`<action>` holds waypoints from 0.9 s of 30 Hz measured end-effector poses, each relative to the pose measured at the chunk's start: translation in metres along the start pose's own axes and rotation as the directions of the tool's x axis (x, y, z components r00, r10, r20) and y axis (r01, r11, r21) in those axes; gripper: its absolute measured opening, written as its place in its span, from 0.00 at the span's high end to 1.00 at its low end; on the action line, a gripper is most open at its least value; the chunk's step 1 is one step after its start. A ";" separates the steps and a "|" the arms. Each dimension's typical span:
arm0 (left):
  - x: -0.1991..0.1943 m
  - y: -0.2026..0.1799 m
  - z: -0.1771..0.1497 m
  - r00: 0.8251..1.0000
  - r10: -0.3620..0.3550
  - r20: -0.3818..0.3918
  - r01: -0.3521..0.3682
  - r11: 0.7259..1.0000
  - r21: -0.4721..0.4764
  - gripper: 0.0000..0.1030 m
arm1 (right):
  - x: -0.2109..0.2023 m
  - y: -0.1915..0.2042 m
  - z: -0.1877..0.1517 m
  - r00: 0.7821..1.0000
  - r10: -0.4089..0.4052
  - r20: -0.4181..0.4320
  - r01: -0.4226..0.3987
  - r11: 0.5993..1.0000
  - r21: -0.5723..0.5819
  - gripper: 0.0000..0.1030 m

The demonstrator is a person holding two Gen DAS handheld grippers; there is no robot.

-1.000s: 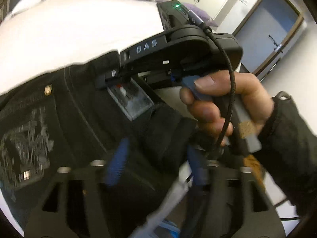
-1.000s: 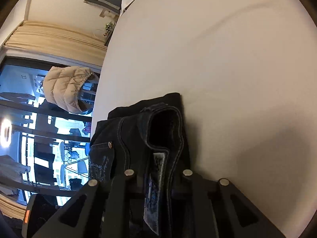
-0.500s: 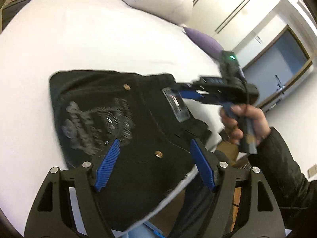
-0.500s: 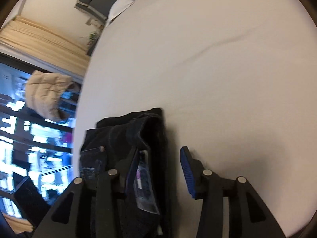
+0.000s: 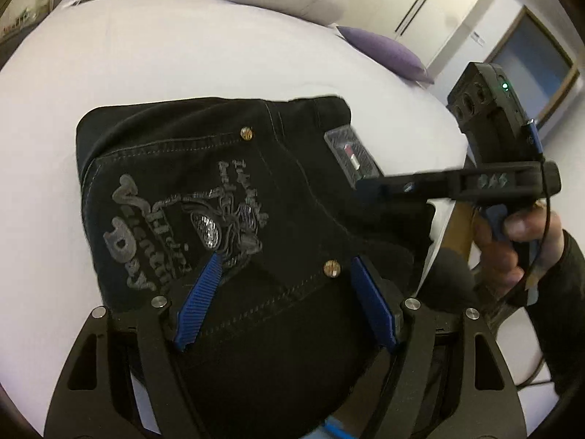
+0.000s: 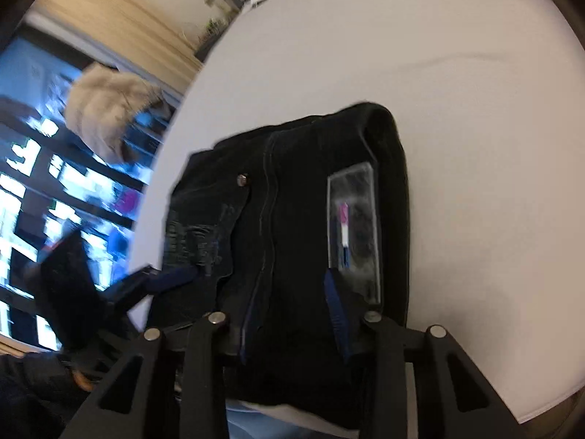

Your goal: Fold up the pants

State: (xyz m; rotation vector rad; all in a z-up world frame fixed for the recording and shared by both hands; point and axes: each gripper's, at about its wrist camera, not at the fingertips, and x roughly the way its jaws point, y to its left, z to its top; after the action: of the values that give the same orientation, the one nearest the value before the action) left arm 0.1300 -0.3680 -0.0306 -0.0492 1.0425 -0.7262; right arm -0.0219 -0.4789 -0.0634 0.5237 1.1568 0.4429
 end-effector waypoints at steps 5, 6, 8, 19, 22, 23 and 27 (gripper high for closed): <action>-0.008 -0.005 -0.015 1.000 -0.006 -0.011 0.006 0.999 0.049 0.29 | -0.026 -0.012 -0.014 0.999 0.018 0.027 -0.018 1.000 0.007 0.64; -0.017 -0.004 -0.018 1.000 0.000 -0.016 0.001 0.998 0.058 0.29 | -0.031 -0.014 -0.013 0.999 0.017 0.033 -0.018 1.000 0.008 0.62; -0.036 0.000 -0.022 1.000 0.008 0.003 -0.008 0.999 0.053 0.29 | -0.046 -0.018 -0.016 0.997 -0.035 0.067 0.034 0.999 0.021 0.40; -0.106 0.047 0.027 0.974 0.039 0.222 -0.023 0.997 -0.074 0.19 | -0.052 -0.022 0.016 0.986 0.046 0.161 -0.063 0.993 0.103 0.37; -0.076 0.046 0.045 0.981 0.065 0.182 -0.060 0.998 -0.031 0.10 | -0.039 -0.025 0.024 0.989 -0.030 0.145 0.009 0.990 0.141 0.37; -0.067 0.054 0.045 0.984 0.068 0.167 -0.058 0.996 -0.062 0.10 | -0.037 -0.029 0.025 0.989 -0.034 0.142 0.010 0.986 0.165 0.37; -0.047 0.092 0.027 0.994 0.037 0.107 -0.009 0.968 -0.250 0.10 | -0.029 -0.047 0.025 0.995 -0.001 0.101 -0.018 0.982 0.186 0.33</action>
State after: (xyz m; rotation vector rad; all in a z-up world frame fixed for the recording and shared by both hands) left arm 0.1860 -0.2787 -0.0140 -0.2906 1.0212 -0.5617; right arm -0.0055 -0.5371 -0.0618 0.7070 1.1051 0.3130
